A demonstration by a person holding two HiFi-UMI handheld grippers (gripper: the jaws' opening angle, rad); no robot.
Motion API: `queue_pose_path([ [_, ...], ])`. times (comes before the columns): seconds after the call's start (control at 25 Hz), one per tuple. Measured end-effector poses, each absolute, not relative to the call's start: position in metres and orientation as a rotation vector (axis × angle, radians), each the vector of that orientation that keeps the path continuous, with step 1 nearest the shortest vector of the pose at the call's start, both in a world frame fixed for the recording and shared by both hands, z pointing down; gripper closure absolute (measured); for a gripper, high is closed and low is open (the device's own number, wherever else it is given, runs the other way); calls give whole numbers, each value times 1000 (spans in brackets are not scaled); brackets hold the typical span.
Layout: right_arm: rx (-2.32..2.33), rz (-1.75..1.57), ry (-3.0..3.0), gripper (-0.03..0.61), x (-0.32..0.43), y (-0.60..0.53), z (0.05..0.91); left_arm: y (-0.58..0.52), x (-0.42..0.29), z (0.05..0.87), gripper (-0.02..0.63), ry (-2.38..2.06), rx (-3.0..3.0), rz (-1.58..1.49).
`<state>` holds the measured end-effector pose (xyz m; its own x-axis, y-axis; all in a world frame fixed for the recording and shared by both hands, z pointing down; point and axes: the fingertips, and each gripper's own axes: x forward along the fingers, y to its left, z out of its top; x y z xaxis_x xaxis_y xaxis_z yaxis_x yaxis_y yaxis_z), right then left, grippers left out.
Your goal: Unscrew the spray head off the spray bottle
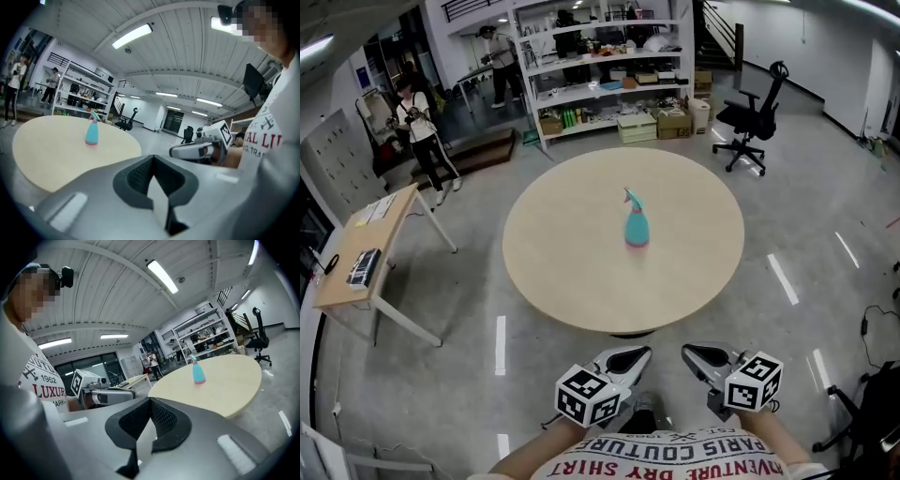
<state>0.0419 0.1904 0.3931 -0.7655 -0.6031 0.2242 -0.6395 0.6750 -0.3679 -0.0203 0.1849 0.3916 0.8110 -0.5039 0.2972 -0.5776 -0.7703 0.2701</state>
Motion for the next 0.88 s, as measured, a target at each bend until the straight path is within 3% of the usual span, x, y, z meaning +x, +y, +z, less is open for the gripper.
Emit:
queue_pose_path([
  [0.24,1073,557,-2816,580,18,50,352,46,-43,350,614,-877,2671,262],
  [0.88,1077,631,-2822,580,49,-95,367,-80,-21,360,614,-828,2681,223],
])
